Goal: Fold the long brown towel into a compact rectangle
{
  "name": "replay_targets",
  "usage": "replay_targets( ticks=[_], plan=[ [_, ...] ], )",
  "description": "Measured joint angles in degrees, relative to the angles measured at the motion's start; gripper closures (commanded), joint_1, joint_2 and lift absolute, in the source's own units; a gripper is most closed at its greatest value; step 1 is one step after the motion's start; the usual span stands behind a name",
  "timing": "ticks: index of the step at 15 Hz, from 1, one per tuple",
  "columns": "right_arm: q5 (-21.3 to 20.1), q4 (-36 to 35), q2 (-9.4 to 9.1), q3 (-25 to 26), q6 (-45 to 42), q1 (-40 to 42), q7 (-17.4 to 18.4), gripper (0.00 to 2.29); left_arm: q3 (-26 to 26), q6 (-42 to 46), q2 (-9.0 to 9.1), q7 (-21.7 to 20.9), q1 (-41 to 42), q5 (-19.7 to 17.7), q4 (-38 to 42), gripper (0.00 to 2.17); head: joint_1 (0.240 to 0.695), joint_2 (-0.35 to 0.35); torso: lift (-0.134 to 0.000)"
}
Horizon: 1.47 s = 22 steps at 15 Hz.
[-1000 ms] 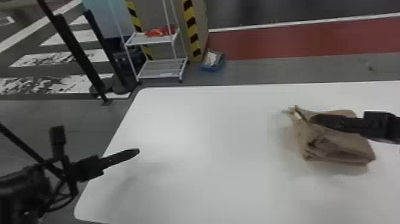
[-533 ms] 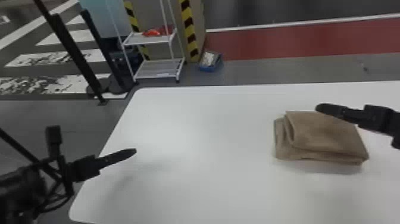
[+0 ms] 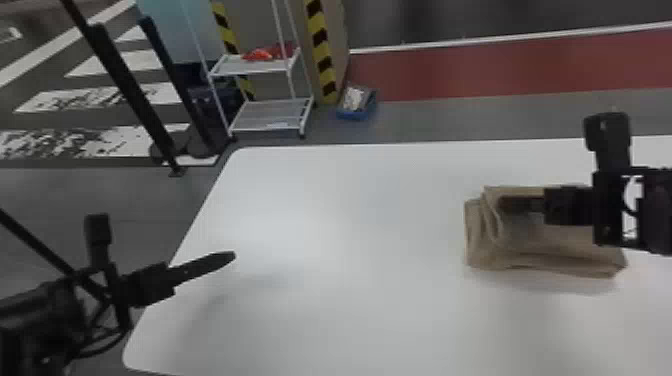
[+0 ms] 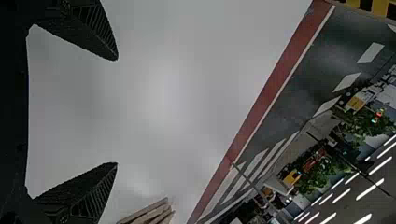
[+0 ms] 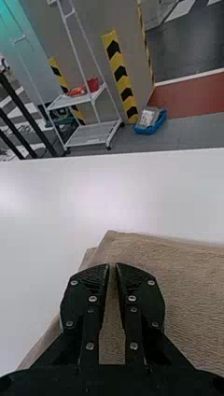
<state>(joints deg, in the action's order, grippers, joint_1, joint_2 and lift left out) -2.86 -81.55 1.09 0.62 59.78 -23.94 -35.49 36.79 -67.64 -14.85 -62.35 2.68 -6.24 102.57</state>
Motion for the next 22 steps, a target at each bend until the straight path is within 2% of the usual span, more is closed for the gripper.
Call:
replay_targets(
  ticks=[3,5,9,12,14,16,19,22],
  plan=[
    [-0.93,0.2,-0.71,-4.65,2.69,-0.21,-1.21,1.95,0.25,0.0,0.07,-0.05,0.25,-0.05,0.08,0.08,0.695,0.324,-0.124],
    [0.41,-2.48,-0.96,-6.32,5.54,0.91,-1.9,1.95,0.48,0.03,0.06,-0.05,0.35,-0.08,0.09,0.08,0.695,0.35,-0.124],
    [2.64,-9.24,-0.63,-8.58,15.1,3.44,-5.29,1.95,0.52,0.31,0.0,0.04,0.25,-0.04,-0.04,0.08,0.695,0.35,-0.124],
    [2.76,-14.97,1.33,-10.28,20.61,7.11,-6.94,1.95,0.26,0.67,-0.02,0.07,0.0,0.02,-0.5,0.08,0.695,0.35,-0.124],
    [4.62,-17.42,2.25,-8.37,22.02,8.7,-7.31,1.95,0.07,0.97,-0.12,0.21,-0.32,0.2,-1.0,0.08,0.695,0.35,-0.124],
    [4.88,-17.48,2.39,-7.36,22.96,7.98,-7.25,1.95,-0.36,1.05,-0.04,0.25,-0.75,0.49,-1.21,0.08,0.695,0.35,-0.124],
    [2.53,-15.2,2.87,-8.66,22.71,7.33,-7.4,1.94,-0.97,1.06,0.44,0.21,-0.93,0.84,-1.26,0.08,0.695,0.35,-0.124],
    [2.13,-15.71,5.72,-7.37,24.7,8.11,-7.47,1.94,-0.95,1.42,0.5,0.21,-0.93,0.88,-1.59,0.08,0.695,0.347,-0.124]
  ],
)
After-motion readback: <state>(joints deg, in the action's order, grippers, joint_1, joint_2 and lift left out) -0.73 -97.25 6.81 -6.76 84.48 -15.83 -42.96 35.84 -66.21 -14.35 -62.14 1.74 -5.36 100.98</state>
